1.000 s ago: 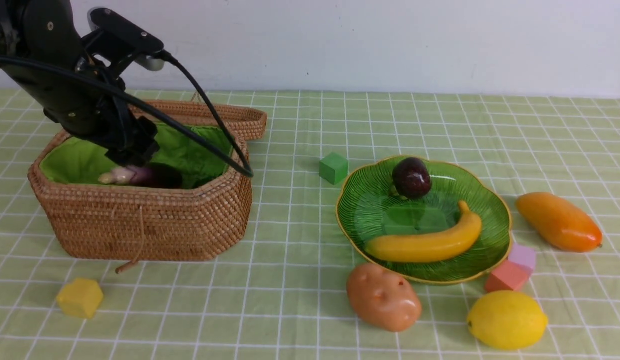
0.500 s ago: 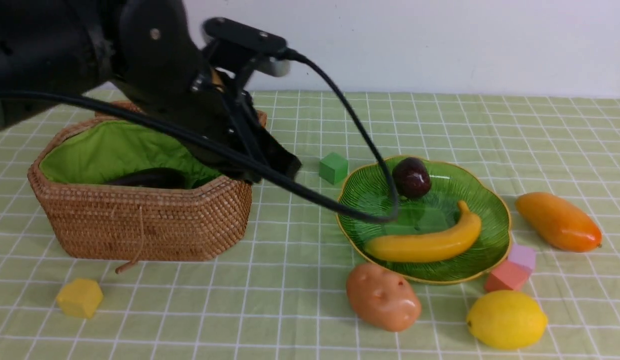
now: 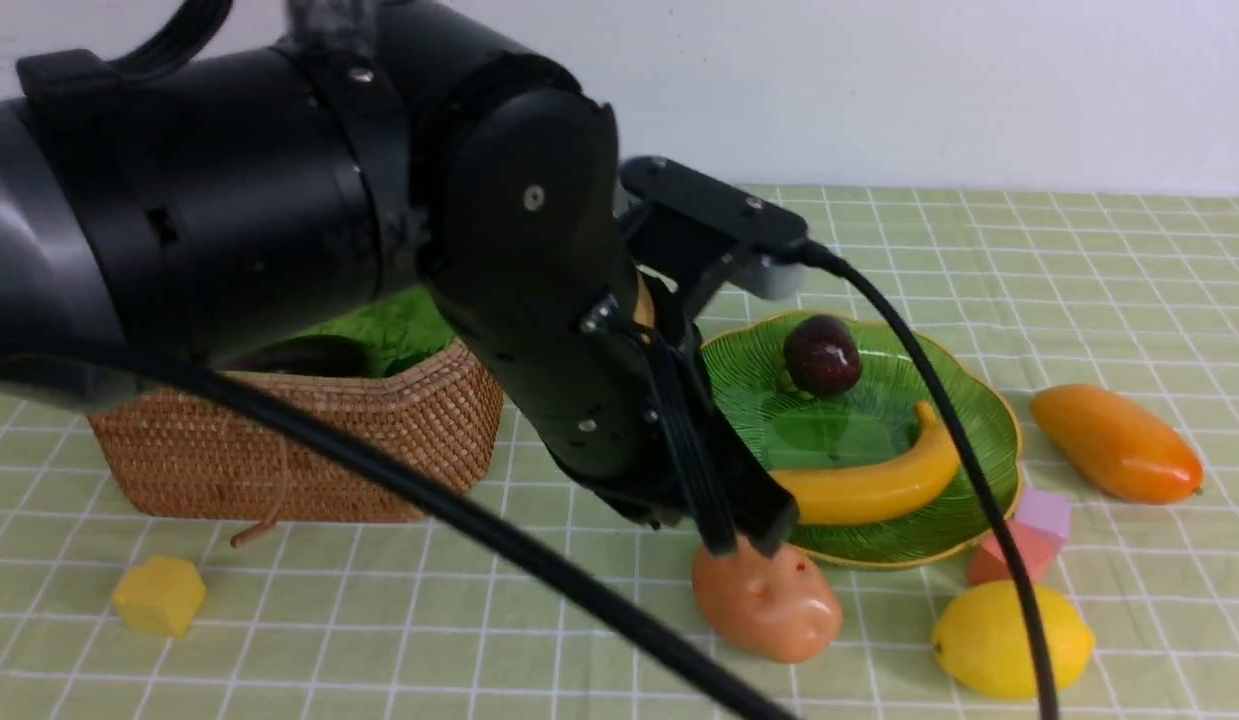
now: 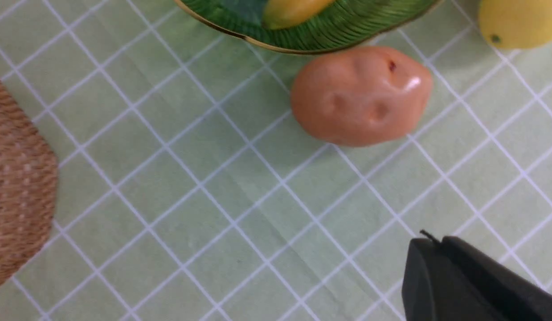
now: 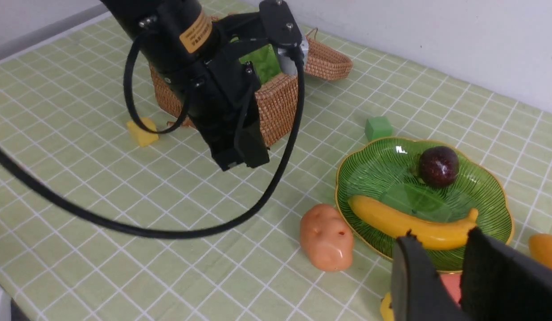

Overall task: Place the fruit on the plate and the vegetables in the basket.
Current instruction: Use the right arm to grab a potato and put it into the left basket

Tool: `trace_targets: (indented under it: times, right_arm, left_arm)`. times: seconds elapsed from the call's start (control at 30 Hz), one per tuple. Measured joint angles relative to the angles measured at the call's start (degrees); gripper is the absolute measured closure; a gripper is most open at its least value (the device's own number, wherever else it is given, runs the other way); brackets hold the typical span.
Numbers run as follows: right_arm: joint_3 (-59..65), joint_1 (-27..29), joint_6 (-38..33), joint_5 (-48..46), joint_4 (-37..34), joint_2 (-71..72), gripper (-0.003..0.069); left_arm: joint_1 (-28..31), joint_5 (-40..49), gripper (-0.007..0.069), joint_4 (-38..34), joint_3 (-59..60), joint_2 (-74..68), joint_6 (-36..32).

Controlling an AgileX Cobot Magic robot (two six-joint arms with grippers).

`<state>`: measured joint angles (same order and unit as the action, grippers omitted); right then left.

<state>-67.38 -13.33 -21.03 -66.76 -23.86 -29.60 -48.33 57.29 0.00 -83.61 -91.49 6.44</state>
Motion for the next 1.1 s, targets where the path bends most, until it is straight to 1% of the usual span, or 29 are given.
trace_targets:
  times: [0.13, 0.3, 0.4, 0.5, 0.63, 0.67, 0.8, 0.87, 0.93, 0.97, 1.03, 1.07, 1.1]
  right_arm:
    - [0.00, 0.00, 0.00, -0.49, 0.09, 0.00, 0.0475]
    - [0.00, 0.00, 0.14, -0.68, 0.10, -0.06, 0.0472]
    - [0.00, 0.00, 1.44, -1.23, -0.26, -0.83, 0.0471]
    - [0.00, 0.00, 2.03, -1.74, -0.59, -3.04, 0.0470]
    - [0.00, 0.00, 2.63, -2.28, -1.67, -10.10, 0.0470]
    - [0.00, 0.00, 2.67, -2.33, -2.22, -11.25, 0.0470]
    - [0.12, 0.00, 2.75, -2.10, -6.91, -19.90, 0.0470]
    - [0.12, 0.00, 2.58, -1.84, -8.86, -23.36, 0.0472]
    - [0.23, -0.14, 1.85, -1.45, -11.37, -28.10, 0.0495]
    - [0.24, -0.18, 1.85, -1.45, -11.51, -28.50, 0.0498]
    - [0.41, -2.69, 0.94, -0.04, -12.32, -33.58, 0.0559]
    - [0.41, -3.00, 0.94, 0.08, -12.22, -33.92, 0.0564]
    - [0.41, -5.21, 0.93, 0.99, -11.99, -35.79, 0.0587]
  left_arm:
    - [-3.58, 2.20, 0.0638, 0.00, 0.00, -0.04, -0.33]
    - [-3.97, 5.84, 0.0638, 0.00, 0.07, 0.89, -0.44]
    - [-3.97, 5.43, 0.0638, 0.00, 2.65, 6.21, 0.14]
    - [-3.97, 2.32, 0.0638, 0.00, 7.01, 14.16, 1.43]
    - [-3.97, -4.60, 0.0638, -1.91, 18.20, 30.48, 2.40]
    - [-3.97, -5.45, 0.0638, -2.26, 19.90, 32.51, 2.40]
    - [-3.97, -13.27, 0.0638, -3.56, 30.47, 46.02, 5.56]
    - [-3.97, -16.30, 0.0638, -3.63, 33.74, 50.80, 6.61]
    - [-3.97, -19.75, 0.0638, -3.68, 36.39, 57.05, 7.12]
    - [-3.97, -20.01, 0.0638, -3.68, 36.61, 57.60, 7.12]
    - [-3.97, -22.66, 0.0638, -3.39, 38.75, 64.26, 7.49]
    - [-3.97, -22.75, 0.0638, -3.31, 38.84, 64.62, 7.49]
    - [-3.97, -23.06, 0.0638, -2.74, 39.22, 66.24, 8.03]
